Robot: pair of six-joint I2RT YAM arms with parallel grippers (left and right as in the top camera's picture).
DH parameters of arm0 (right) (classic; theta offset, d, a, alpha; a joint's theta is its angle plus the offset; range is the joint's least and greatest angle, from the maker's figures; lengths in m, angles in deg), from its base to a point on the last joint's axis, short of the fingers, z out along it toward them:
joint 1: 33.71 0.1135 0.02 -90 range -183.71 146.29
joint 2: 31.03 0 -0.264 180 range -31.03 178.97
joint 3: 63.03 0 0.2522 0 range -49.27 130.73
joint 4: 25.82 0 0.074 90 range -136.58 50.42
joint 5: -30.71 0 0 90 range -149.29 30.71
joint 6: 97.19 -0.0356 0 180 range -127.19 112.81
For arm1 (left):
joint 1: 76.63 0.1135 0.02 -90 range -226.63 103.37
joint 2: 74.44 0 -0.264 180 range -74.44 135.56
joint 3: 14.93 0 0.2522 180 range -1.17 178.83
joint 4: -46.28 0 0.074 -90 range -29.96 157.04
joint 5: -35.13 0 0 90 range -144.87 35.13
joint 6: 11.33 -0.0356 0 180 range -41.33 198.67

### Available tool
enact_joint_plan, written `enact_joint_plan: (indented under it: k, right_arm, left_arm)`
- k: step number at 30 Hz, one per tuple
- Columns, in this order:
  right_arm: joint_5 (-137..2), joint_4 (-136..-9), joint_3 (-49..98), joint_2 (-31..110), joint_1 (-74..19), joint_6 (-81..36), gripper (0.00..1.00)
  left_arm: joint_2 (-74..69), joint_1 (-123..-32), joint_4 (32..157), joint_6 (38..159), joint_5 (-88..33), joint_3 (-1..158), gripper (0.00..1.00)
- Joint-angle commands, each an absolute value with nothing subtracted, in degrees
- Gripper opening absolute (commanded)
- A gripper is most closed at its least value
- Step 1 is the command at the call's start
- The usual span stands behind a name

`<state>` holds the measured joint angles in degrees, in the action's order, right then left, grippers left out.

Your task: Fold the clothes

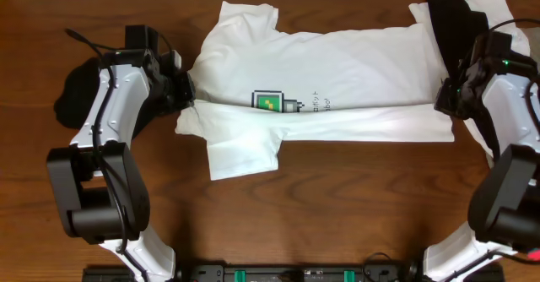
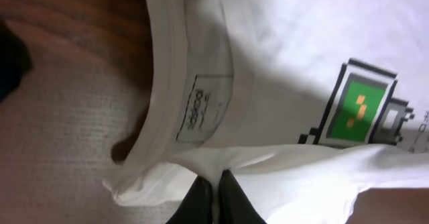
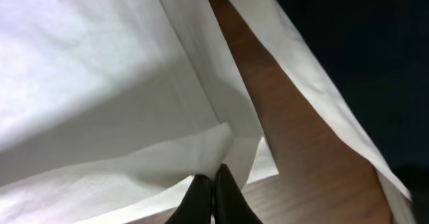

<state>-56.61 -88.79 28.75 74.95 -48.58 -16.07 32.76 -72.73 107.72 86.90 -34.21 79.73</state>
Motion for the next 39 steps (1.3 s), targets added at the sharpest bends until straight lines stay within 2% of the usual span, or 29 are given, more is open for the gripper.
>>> enact_joint_plan:
  k: [1, 24, 26, 30, 39]
  right_arm:
    - [-56.52, -87.85, 28.81, 76.57, -48.74, -16.57, 0.01]
    - [-54.55, -85.64, 28.72, 77.05, -48.80, -17.43, 0.01]
    - [-54.55, -85.60, 28.72, 77.05, -48.80, -17.43, 0.01]
    - [-54.53, -85.62, 28.72, 77.05, -48.80, -17.43, 0.19]
    - [-54.58, -85.64, 28.72, 77.05, -48.80, -17.43, 0.18]
  left_arm:
    - [31.55, -72.86, 106.49, 88.01, -34.31, 79.56, 0.06]
    - [33.91, -76.18, 100.24, 87.97, -37.18, 79.56, 0.07]
    - [33.91, -76.18, 100.27, 87.97, -37.59, 79.56, 0.17]
    - [33.91, -76.18, 100.51, 87.97, -37.57, 79.56, 0.40]
    - [33.91, -76.18, 103.26, 87.97, -37.57, 79.56, 0.41]
